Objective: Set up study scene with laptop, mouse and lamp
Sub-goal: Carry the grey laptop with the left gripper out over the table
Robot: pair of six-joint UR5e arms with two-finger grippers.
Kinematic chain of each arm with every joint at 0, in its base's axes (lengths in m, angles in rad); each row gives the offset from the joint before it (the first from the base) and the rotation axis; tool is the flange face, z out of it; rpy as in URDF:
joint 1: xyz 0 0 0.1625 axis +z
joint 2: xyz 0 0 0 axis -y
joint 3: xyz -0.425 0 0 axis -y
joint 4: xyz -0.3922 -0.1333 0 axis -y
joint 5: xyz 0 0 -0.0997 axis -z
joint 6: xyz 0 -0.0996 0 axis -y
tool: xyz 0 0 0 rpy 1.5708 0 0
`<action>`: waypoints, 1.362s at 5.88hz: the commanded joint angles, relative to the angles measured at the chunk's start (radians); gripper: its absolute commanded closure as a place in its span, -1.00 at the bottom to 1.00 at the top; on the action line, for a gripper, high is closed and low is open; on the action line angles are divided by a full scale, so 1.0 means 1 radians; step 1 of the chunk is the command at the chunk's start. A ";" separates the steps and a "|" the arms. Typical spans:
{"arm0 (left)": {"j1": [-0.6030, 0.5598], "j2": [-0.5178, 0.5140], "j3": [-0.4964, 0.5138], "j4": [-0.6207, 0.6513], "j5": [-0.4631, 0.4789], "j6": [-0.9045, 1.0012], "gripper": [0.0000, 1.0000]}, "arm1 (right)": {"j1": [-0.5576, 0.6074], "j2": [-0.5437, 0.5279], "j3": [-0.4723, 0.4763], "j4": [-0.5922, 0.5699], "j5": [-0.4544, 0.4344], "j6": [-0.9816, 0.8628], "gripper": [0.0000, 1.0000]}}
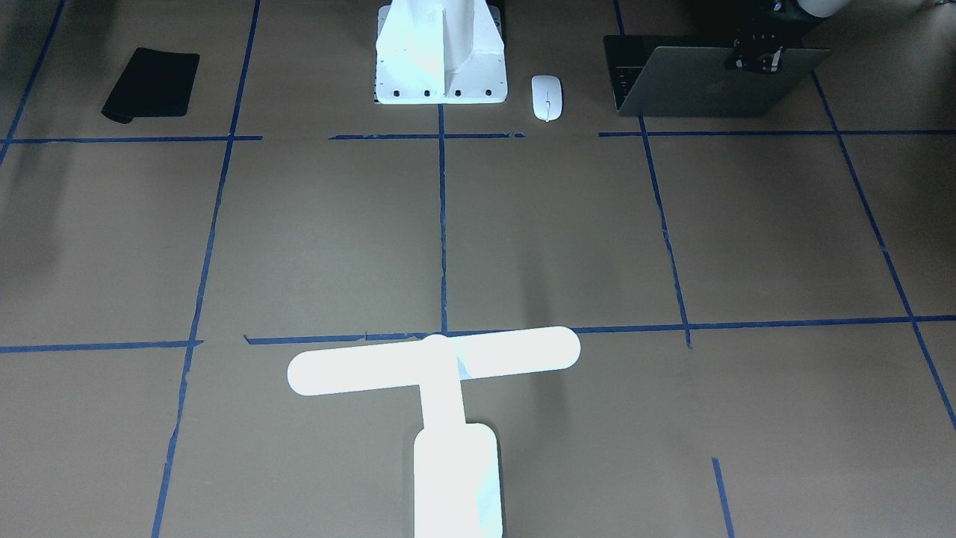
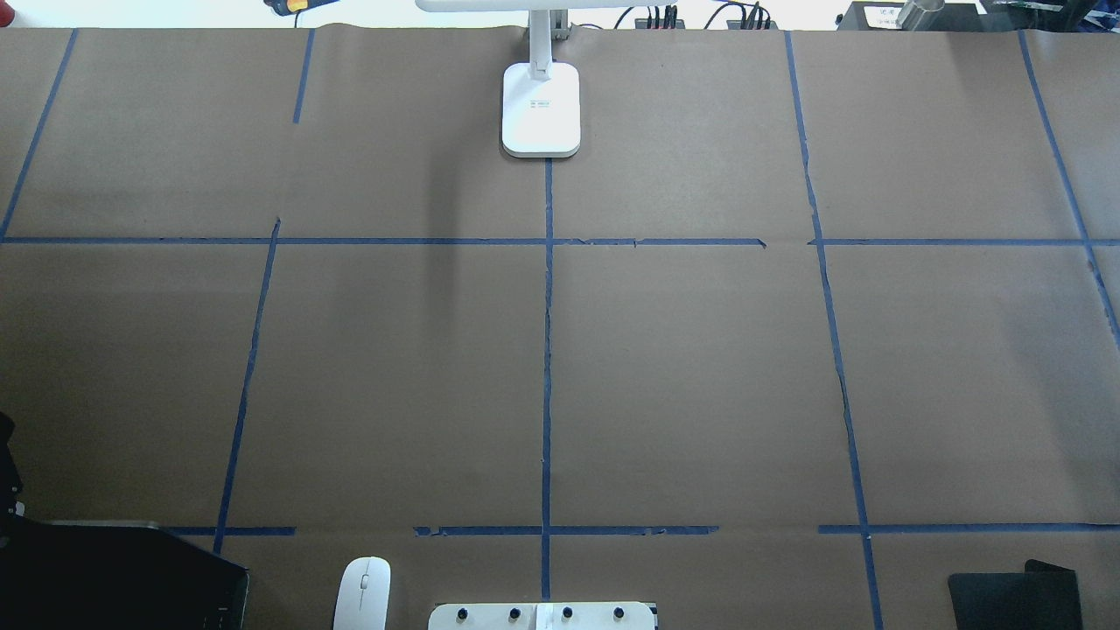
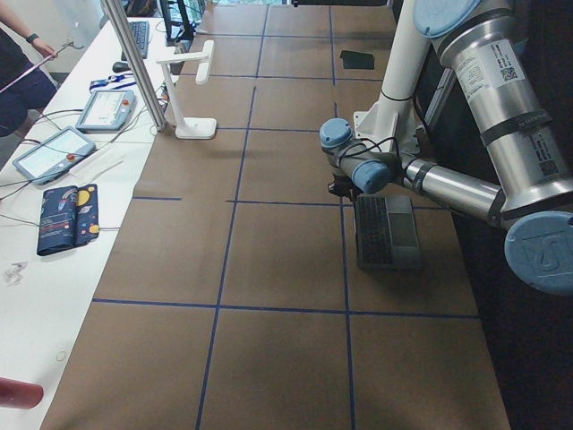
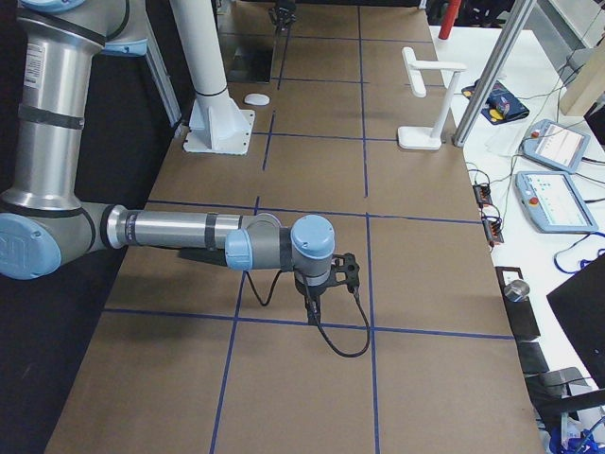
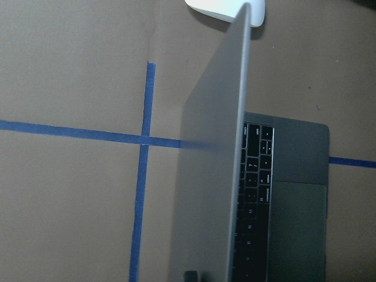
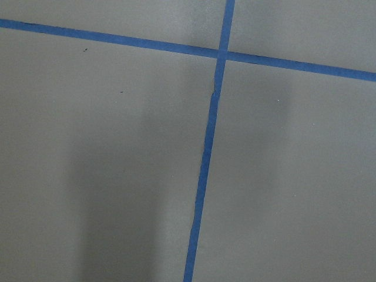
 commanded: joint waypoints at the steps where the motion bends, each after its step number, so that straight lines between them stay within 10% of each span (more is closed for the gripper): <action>1: -0.112 -0.013 -0.004 0.002 -0.009 0.173 1.00 | 0.001 0.000 0.008 0.000 0.003 0.001 -1.00; 4: -0.169 -0.117 0.007 0.005 0.003 0.186 1.00 | 0.001 0.002 0.008 0.000 0.001 0.002 -1.00; 8: -0.232 -0.602 0.060 0.471 0.087 0.261 1.00 | 0.001 0.004 0.008 0.000 0.001 0.003 -1.00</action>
